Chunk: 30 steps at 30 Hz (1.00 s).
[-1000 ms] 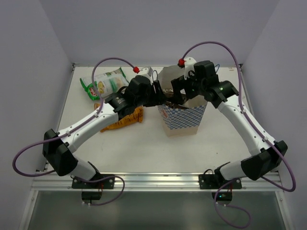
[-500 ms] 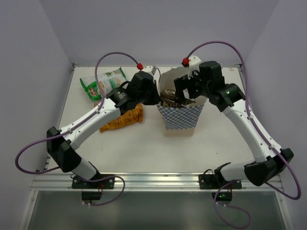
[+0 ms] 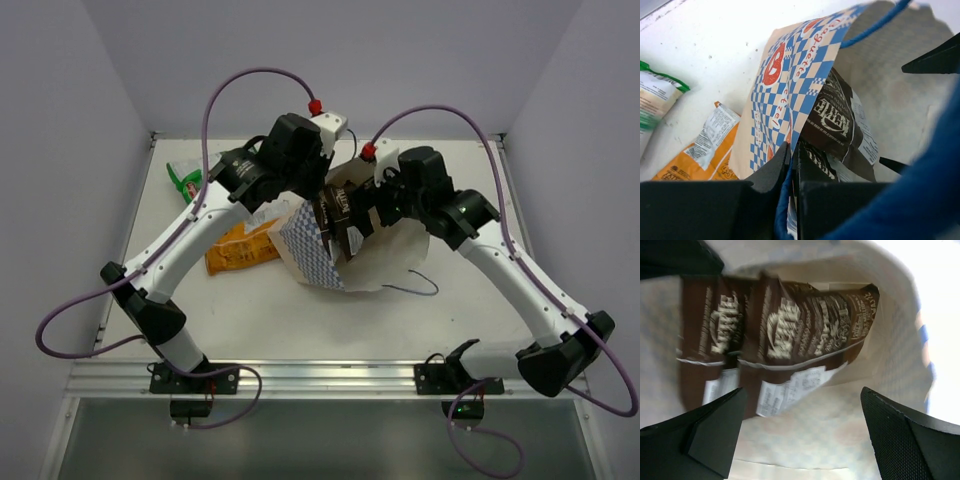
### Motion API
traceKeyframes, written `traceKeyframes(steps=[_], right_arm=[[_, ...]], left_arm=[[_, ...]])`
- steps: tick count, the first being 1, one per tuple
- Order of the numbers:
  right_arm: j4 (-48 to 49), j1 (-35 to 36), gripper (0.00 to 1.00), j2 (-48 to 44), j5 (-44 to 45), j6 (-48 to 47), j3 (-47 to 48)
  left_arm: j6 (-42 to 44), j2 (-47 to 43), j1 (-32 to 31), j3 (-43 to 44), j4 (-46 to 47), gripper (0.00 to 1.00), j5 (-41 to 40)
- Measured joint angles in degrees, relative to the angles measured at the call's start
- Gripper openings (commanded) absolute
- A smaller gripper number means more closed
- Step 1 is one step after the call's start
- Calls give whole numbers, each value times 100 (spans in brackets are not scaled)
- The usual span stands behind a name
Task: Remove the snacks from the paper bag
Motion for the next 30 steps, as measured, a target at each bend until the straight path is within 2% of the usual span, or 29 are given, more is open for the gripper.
traceKeyframes(steps=[5,14,23,30], right_arm=[[286,229,99,-44,59,326,-586],[1491,855,99,-376,579,1397,-1537],[1910,940,99,-136,1331,1655,-1593],[1963,940,93,98,1484,1641,-1602]], left_arm=[[439,-9,17,0,-188,0,-17],[586,-22,17,-15,-269,0,-61],[584,-116,20,-142,-260,0,-76],[535,-271,20,-295,-282,0,26]])
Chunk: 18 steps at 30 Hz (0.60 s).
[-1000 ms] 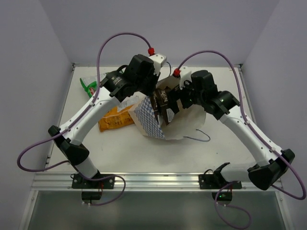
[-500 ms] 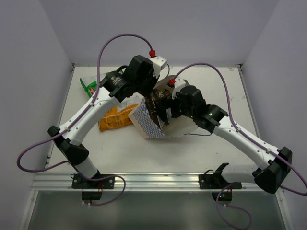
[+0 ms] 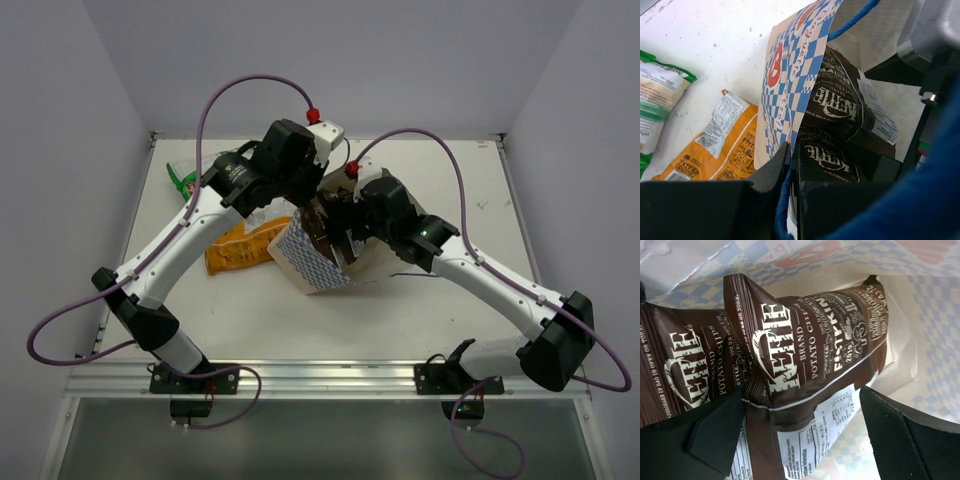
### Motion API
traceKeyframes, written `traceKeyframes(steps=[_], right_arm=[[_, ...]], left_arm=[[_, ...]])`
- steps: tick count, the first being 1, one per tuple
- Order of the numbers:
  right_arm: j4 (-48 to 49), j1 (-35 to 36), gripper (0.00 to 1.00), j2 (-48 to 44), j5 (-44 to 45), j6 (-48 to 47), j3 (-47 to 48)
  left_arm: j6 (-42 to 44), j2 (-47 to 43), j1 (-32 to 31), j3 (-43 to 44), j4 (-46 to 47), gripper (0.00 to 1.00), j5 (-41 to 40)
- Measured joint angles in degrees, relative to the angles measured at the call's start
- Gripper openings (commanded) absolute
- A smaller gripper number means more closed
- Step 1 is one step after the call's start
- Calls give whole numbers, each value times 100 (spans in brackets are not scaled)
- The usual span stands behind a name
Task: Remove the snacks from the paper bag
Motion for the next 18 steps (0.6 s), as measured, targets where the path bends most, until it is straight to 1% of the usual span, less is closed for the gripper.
traceKeyframes(steps=[5,6,8,9,10,11,13,14,16,17,18], right_arm=[[13,0,89,101,-160,-2,-9],[13,2,82,118,-184,-2,-11],[13,2,74,164,-271,-33,-11],[15,2,63,181,-289,-37,-11],[13,2,57,190,-293,-59,-15],[7,2,44,190,-286,-66,-17],[2,2,32,186,-282,-103,-17],[-15,0,20,175,-282,-107,-15],[-101,0,10,138,-286,-153,4],[-157,2,2,94,-284,-162,20],[-236,2,0,37,-286,-179,39]], left_arm=[[-96,-9,0,-13,4,0,116],[-107,-9,0,-13,4,0,133],[-127,-11,0,-15,4,0,166],[-136,-13,2,-20,7,0,177],[-151,-20,2,-28,9,0,179],[-155,-31,4,-39,9,0,177],[-175,-48,4,-66,9,0,175],[-199,-72,4,-107,7,0,175],[-223,-118,4,-186,13,0,173],[-249,-142,4,-219,24,0,173],[-262,-166,4,-245,28,0,173]])
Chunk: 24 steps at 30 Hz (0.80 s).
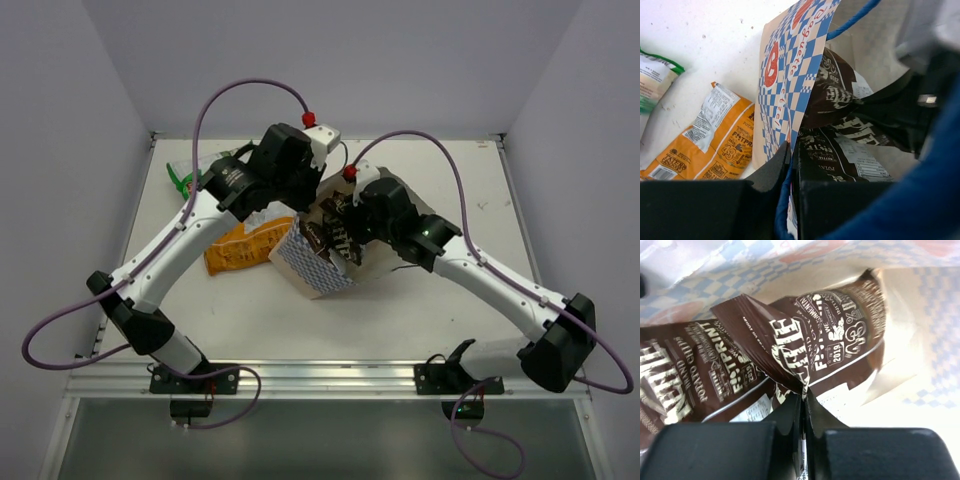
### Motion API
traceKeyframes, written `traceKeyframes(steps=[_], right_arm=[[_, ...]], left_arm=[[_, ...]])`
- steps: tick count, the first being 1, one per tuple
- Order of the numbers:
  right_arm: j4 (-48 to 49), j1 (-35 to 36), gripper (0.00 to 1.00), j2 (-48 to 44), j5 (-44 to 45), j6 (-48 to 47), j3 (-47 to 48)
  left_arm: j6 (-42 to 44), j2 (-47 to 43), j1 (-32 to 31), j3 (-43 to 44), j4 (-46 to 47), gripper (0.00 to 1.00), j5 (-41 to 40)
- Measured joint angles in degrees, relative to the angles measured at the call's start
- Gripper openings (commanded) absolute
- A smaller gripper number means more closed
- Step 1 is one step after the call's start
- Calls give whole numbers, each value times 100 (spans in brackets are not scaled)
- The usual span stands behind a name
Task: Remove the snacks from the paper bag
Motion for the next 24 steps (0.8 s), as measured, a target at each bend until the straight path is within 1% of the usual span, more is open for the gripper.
traceKeyframes(steps=[6,11,16,21,24], right_arm=[[-667,-4,0,-688,-101,-114,387],[-1097,9,0,-1235,-170,-173,1049],[-1283,9,0,-1613,-122,-238,1749],[-1318,9,0,-1818,203,-256,2321],[-1316,11,0,-1847,695,-258,2566]], left_arm=[[-105,-140,0,-184,-9,0,-2],[-195,-168,7,-334,4,0,-4],[-256,-267,90,-595,2,0,-2],[-367,-562,269,-1058,11,0,9],[-444,-789,374,-1357,2,0,39]])
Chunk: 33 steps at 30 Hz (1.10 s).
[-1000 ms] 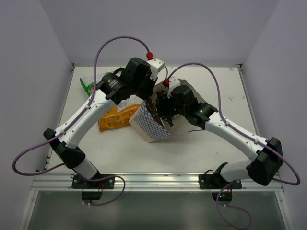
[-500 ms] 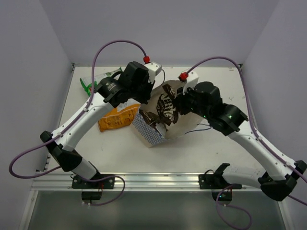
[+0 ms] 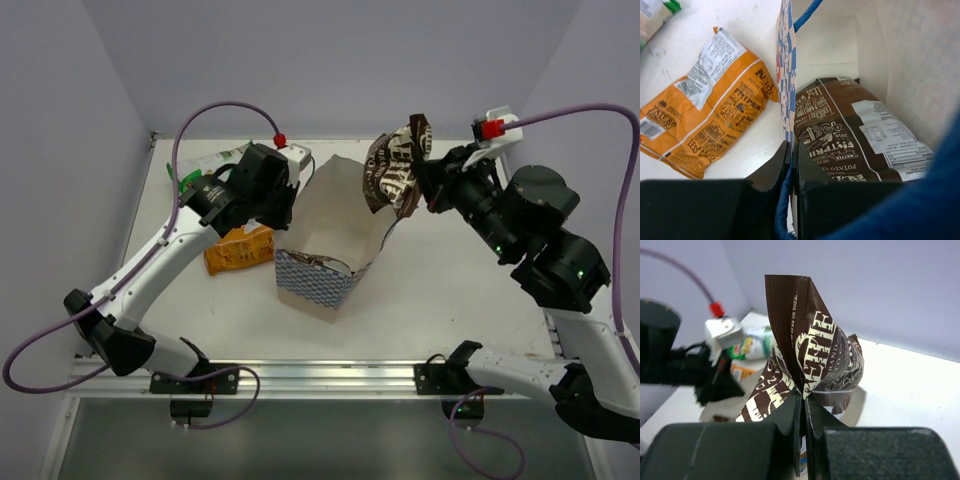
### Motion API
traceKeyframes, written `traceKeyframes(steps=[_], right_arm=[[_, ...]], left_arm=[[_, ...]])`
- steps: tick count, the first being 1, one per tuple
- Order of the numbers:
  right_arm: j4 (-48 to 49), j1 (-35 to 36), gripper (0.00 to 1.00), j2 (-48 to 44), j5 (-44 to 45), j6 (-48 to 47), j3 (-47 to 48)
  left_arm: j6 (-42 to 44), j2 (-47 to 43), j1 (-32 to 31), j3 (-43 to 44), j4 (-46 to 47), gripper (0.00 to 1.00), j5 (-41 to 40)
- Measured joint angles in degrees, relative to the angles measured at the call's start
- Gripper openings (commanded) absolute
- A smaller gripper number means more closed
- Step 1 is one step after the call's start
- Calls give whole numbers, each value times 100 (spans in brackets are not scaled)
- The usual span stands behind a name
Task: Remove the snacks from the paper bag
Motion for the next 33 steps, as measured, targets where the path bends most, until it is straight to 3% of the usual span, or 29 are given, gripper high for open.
traceKeyframes(steps=[5,13,19,23,33], right_arm=[[7,-286,0,313,846,46,450],[140,-1963,0,1276,885,651,715],[404,-3040,0,2162,101,1266,741],[754,-3528,0,2415,-1069,1779,647],[1423,-3532,0,2404,-2977,2586,1550]], left_arm=[[-48,-348,144,-380,9,0,87],[-48,-697,282,-636,35,0,208],[-48,-763,332,-688,44,0,291],[-48,-765,348,-754,70,0,400],[-48,-754,348,-872,140,0,551]])
